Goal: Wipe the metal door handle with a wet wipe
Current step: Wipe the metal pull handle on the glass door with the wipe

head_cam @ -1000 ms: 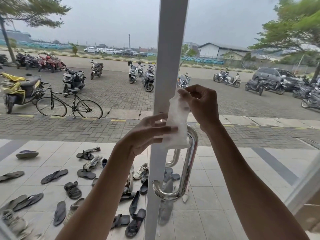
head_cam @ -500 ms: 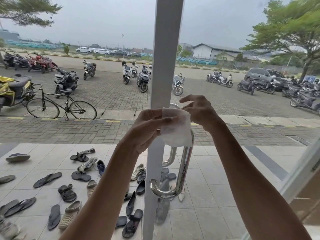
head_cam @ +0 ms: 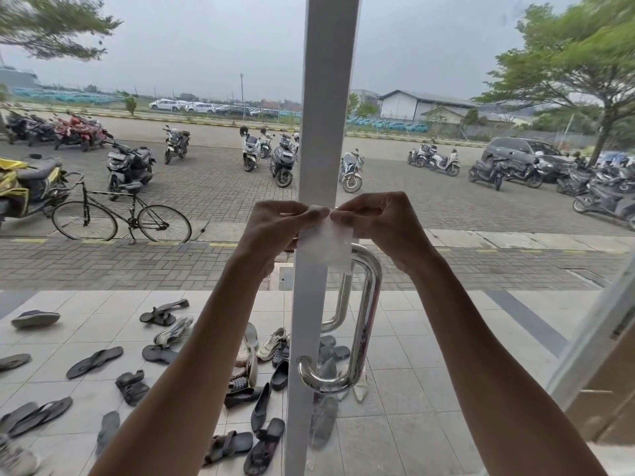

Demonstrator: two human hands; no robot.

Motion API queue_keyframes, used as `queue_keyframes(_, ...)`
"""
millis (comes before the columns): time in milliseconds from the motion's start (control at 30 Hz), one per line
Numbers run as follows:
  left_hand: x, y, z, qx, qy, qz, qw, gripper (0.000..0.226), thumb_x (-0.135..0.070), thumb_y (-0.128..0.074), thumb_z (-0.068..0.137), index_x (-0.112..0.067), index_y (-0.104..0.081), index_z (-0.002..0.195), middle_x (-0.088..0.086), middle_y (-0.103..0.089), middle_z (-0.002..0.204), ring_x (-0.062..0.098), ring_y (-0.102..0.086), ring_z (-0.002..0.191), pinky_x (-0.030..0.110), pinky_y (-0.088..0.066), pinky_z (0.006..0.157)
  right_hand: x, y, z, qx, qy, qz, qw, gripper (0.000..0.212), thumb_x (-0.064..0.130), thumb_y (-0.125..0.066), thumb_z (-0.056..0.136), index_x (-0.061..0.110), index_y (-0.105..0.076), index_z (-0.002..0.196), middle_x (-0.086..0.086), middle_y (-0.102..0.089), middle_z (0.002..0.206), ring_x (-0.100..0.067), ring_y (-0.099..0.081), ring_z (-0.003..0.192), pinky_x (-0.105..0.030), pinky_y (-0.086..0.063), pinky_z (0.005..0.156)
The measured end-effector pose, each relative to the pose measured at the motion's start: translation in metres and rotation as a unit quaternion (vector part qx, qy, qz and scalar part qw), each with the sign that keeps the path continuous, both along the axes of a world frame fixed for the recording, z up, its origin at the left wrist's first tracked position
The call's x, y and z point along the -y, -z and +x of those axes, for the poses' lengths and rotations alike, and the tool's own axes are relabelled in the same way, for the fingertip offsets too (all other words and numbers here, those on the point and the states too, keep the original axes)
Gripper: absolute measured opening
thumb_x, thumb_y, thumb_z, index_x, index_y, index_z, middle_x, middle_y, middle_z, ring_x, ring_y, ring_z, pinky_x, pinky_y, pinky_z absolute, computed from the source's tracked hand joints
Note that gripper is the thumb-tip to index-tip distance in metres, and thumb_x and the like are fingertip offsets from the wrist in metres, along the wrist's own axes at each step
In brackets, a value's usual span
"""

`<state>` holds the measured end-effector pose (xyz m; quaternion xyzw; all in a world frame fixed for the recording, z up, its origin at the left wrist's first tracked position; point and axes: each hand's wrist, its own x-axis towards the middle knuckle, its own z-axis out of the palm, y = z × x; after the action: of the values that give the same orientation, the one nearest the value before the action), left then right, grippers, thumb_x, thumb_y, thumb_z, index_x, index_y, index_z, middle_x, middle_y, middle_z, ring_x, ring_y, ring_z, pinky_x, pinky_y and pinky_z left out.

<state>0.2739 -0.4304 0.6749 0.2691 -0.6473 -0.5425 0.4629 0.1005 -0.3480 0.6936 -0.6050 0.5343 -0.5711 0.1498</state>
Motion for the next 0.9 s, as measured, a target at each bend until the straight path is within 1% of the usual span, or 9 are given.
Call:
queue_keyframes(67, 0.006, 0.004, -0.002, -0.037, -0.047, 0.024, 0.998, 0.014, -0.020, -0.084, 0.080, -0.008, -0.077, 0.081, 0.015, -0.076, 0.083, 0.019, -0.071, 0.067, 0.030, -0.060, 0.062, 0.006, 0.002, 0.006, 0.021, 0.022, 0.010, 0.999, 0.017, 0.006, -0.084, 0.079, -0.003, -0.077, 0.091, -0.014, -0.077, 0.081, -0.017, -0.075, 0.067, -0.025, -0.060, 0.062)
queue_keyframes(167, 0.020, 0.015, -0.010, -0.066, -0.106, 0.034, 0.992, 0.016, -0.019, -0.088, 0.075, -0.009, -0.077, 0.079, 0.014, -0.077, 0.083, 0.021, -0.072, 0.068, 0.032, -0.060, 0.064, 0.021, 0.006, 0.012, 0.029, 0.066, 0.036, 0.997, 0.013, 0.007, -0.085, 0.078, 0.001, -0.078, 0.086, -0.015, -0.077, 0.079, -0.028, -0.077, 0.069, -0.036, -0.065, 0.066)
queue_keyframes(300, 0.033, 0.036, -0.023, -0.017, -0.179, 0.010, 0.984, 0.028, -0.026, -0.092, 0.067, -0.013, -0.079, 0.088, 0.006, -0.079, 0.085, 0.021, -0.077, 0.081, 0.043, -0.064, 0.079, 0.043, 0.013, 0.010, -0.001, 0.138, 0.057, 0.989, 0.012, 0.012, -0.086, 0.076, 0.008, -0.080, 0.085, -0.009, -0.078, 0.078, -0.022, -0.077, 0.068, -0.032, -0.064, 0.065)
queue_keyframes(433, 0.037, 0.047, -0.029, -0.102, -0.203, 0.043, 0.973, 0.028, -0.034, -0.084, 0.075, -0.017, -0.078, 0.096, 0.002, -0.079, 0.090, 0.017, -0.075, 0.085, 0.039, -0.063, 0.076, 0.043, 0.002, 0.021, 0.105, 0.029, 0.106, 0.988, 0.019, 0.009, -0.081, 0.080, 0.001, -0.077, 0.097, -0.018, -0.077, 0.091, -0.022, -0.074, 0.075, -0.028, -0.062, 0.067)
queue_keyframes(567, 0.035, 0.048, -0.028, -0.175, -0.115, 0.105, 0.972, 0.045, -0.039, -0.077, 0.086, -0.016, -0.066, 0.123, 0.004, -0.074, 0.109, 0.020, -0.070, 0.099, 0.041, -0.059, 0.079, 0.046, -0.008, 0.021, 0.155, -0.004, 0.095, 0.983, 0.028, 0.004, -0.080, 0.079, 0.002, -0.073, 0.106, -0.014, -0.077, 0.098, -0.020, -0.074, 0.079, -0.033, -0.064, 0.071)
queue_keyframes(633, 0.035, 0.052, -0.029, -0.143, -0.110, 0.089, 0.980, 0.055, -0.035, -0.081, 0.083, -0.019, -0.060, 0.131, 0.005, -0.070, 0.119, 0.019, -0.068, 0.105, 0.034, -0.057, 0.075, 0.050, -0.003, 0.014, 0.135, 0.041, 0.083, 0.986, 0.029, 0.002, -0.082, 0.076, 0.002, -0.073, 0.104, -0.013, -0.076, 0.094, -0.022, -0.075, 0.079, -0.033, -0.064, 0.067)
queue_keyframes(733, 0.039, 0.063, -0.033, -0.135, -0.146, 0.050, 0.979, 0.057, -0.012, -0.085, 0.078, -0.015, -0.060, 0.128, 0.006, -0.071, 0.112, 0.013, -0.072, 0.095, 0.025, -0.057, 0.073, 0.057, 0.016, 0.001, 0.017, 0.162, 0.077, 0.984, 0.028, 0.010, -0.088, 0.069, 0.009, -0.077, 0.095, -0.010, -0.076, 0.085, -0.022, -0.076, 0.076, -0.032, -0.064, 0.067)
queue_keyframes(833, 0.036, 0.069, -0.039, -0.113, -0.201, 0.008, 0.973, 0.042, -0.007, -0.085, 0.077, -0.007, -0.067, 0.114, 0.002, -0.072, 0.099, 0.002, -0.073, 0.083, 0.015, -0.056, 0.068, 0.057, 0.028, -0.004, -0.090, 0.211, 0.121, 0.966, 0.030, 0.022, -0.090, 0.067, 0.016, -0.078, 0.095, -0.002, -0.078, 0.087, -0.013, -0.074, 0.080, -0.030, -0.063, 0.077)
queue_keyframes(900, 0.035, 0.071, -0.041, -0.100, -0.228, -0.018, 0.968, 0.028, -0.010, -0.085, 0.077, -0.006, -0.072, 0.101, 0.000, -0.074, 0.090, 0.008, -0.075, 0.083, 0.015, -0.056, 0.067, 0.055, 0.030, -0.003, -0.142, 0.254, 0.116, 0.950, 0.029, 0.027, -0.086, 0.069, 0.022, -0.077, 0.096, 0.003, -0.078, 0.091, -0.014, -0.074, 0.087, -0.034, -0.059, 0.085)
